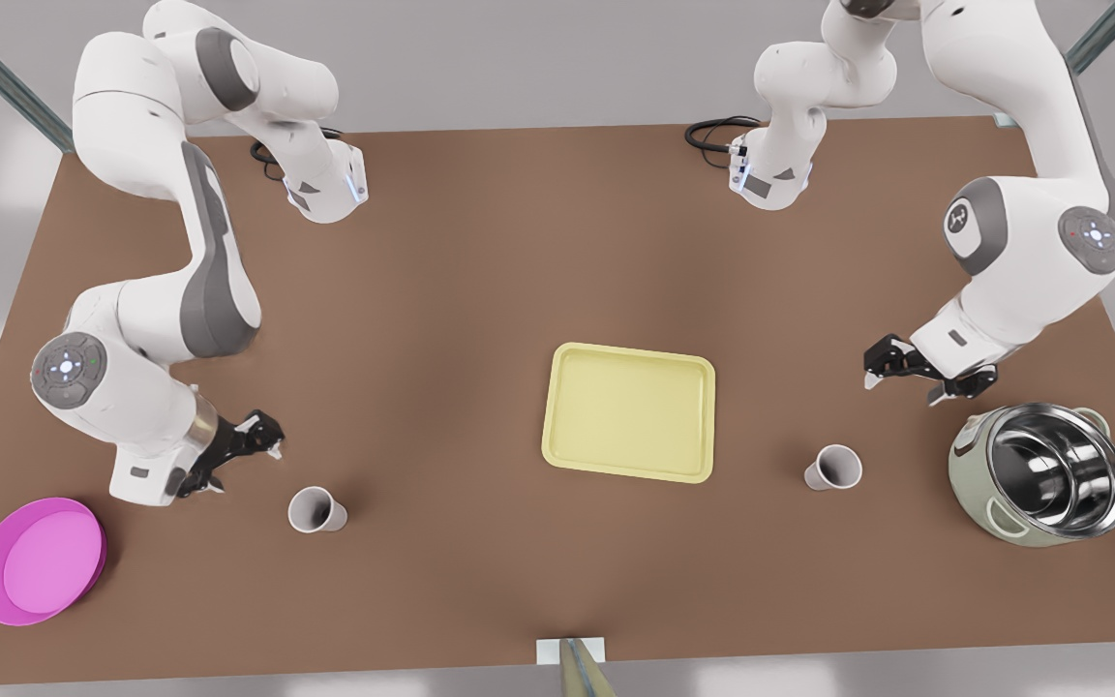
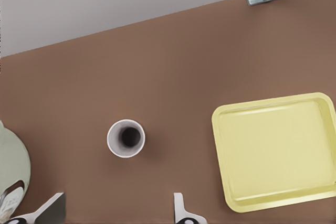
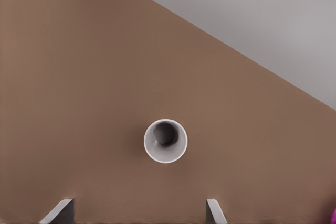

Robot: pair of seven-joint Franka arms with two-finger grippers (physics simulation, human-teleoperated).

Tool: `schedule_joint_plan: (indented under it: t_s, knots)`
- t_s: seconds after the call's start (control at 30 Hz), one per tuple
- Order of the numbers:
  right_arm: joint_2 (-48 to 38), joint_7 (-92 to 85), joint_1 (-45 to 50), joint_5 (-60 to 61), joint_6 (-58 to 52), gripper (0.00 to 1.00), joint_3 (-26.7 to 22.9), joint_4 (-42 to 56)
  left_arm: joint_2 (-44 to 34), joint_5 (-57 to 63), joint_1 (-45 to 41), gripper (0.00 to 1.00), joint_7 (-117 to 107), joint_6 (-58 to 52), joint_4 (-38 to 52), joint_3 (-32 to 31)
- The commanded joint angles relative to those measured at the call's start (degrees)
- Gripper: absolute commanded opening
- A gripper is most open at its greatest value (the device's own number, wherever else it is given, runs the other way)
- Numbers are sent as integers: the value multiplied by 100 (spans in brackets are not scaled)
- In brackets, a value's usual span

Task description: Use the left arm to pick up the white IKEA cup from the tray and place it on the middle-left position; use the right arm to pick up the white IKEA cup from the tray and place it on the middle-right position

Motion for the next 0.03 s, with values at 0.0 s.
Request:
schedule_joint_plan:
  t_s: [0.0]
  knots:
    - [-57,2187,-83,307,-1218,94,-9,-1,-3,87,28,100,-1516,-317,21,2]
